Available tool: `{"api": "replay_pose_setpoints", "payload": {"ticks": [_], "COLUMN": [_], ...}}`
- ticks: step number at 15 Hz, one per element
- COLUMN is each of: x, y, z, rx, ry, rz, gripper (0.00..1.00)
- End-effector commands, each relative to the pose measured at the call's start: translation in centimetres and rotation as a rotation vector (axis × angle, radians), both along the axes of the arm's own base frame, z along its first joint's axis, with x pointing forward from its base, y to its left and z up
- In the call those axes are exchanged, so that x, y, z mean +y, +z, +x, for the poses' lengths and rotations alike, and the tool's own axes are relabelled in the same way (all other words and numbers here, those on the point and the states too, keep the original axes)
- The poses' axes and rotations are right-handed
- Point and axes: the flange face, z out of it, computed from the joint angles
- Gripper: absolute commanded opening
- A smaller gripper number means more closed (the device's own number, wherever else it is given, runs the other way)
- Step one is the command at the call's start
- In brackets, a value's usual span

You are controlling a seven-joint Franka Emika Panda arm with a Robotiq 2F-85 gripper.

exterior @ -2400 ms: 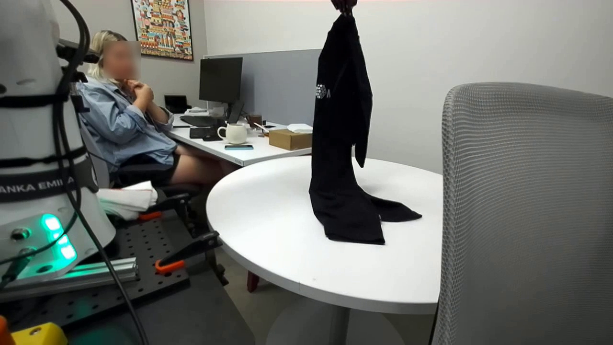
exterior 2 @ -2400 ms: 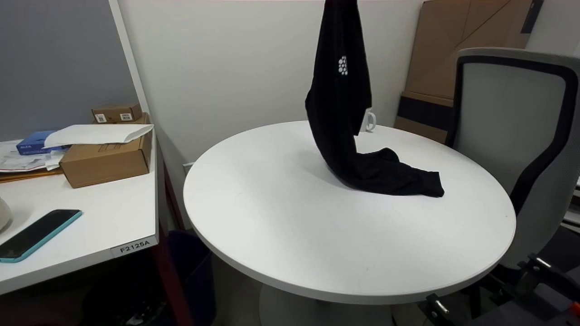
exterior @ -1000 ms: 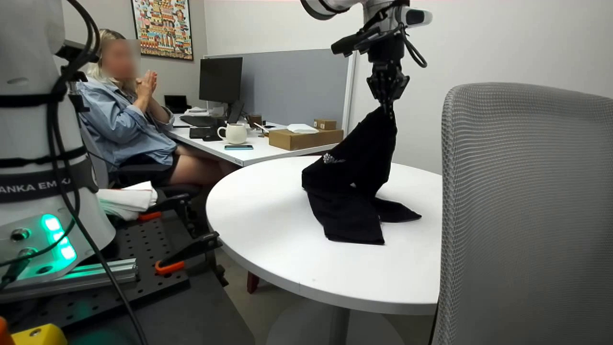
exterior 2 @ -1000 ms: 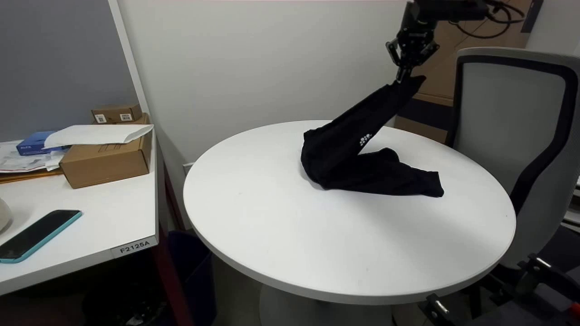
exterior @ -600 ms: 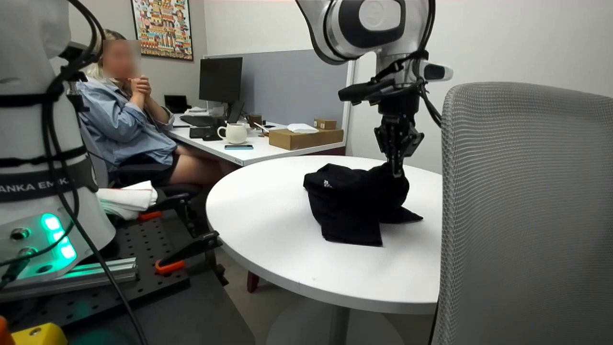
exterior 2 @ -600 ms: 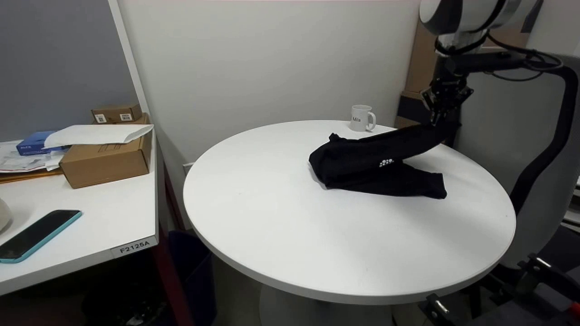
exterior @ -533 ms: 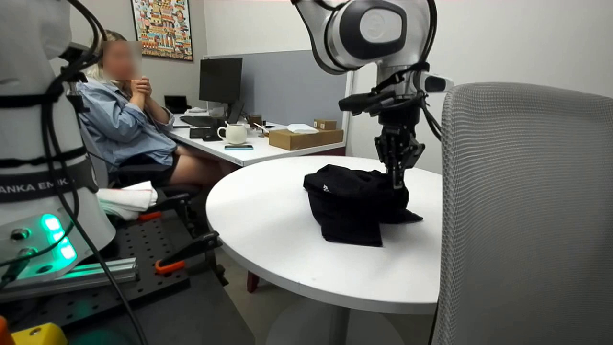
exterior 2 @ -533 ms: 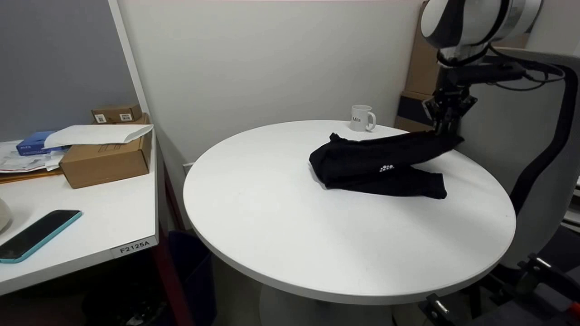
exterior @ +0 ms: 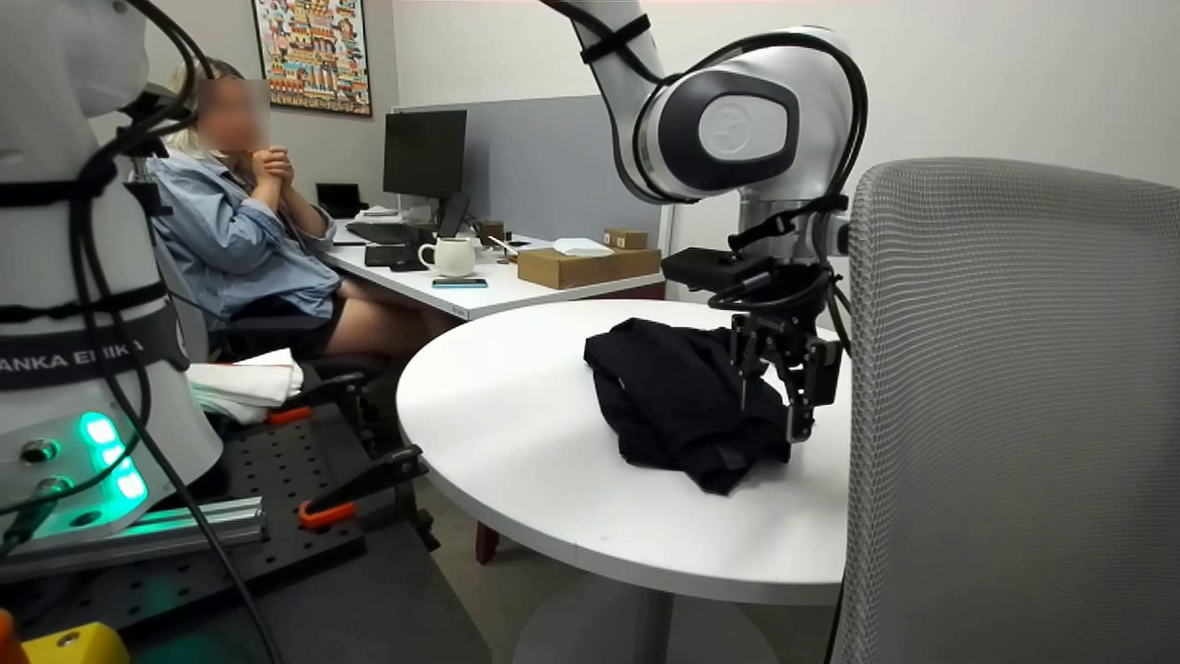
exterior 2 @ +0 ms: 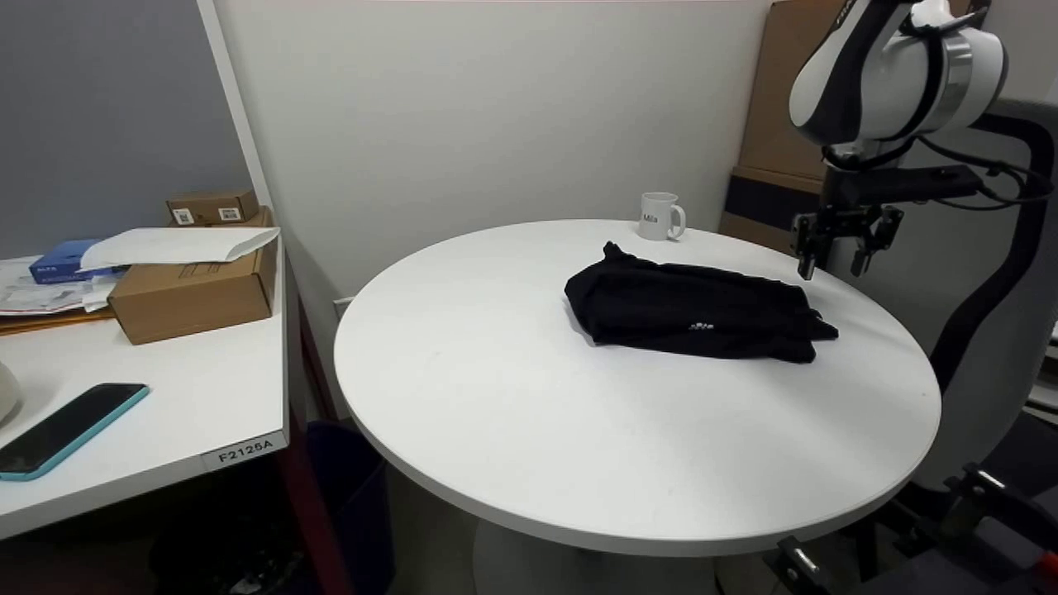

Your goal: Fold the shirt from right to left then top to bottom

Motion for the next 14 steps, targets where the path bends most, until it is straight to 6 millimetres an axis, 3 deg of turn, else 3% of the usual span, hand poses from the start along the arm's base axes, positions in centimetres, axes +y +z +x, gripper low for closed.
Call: {"api": "replay_pose_setpoints", "payload": {"ticks": [1, 4, 9, 12, 13, 14], "x": [0.9, 3.7, 10.7, 14.0, 14.7, 13.2], "y": [1.9, 1.7, 1.3, 4.2, 5.2, 2.4], "z": [-2.1, -5.2, -9.8, -12.4, -12.9, -10.5], "rx": [-0.060, -0.075, -0.043, -0.056, -0.073, -0.027], "ry": [-0.005, 0.007, 0.137, 0.218, 0.235, 0.202], "rz": [0.021, 0.030, 0.076, 0.053, 0.047, 0.064], "gripper": [1.00, 1.00, 1.00, 1.00, 1.00, 1.00]}}
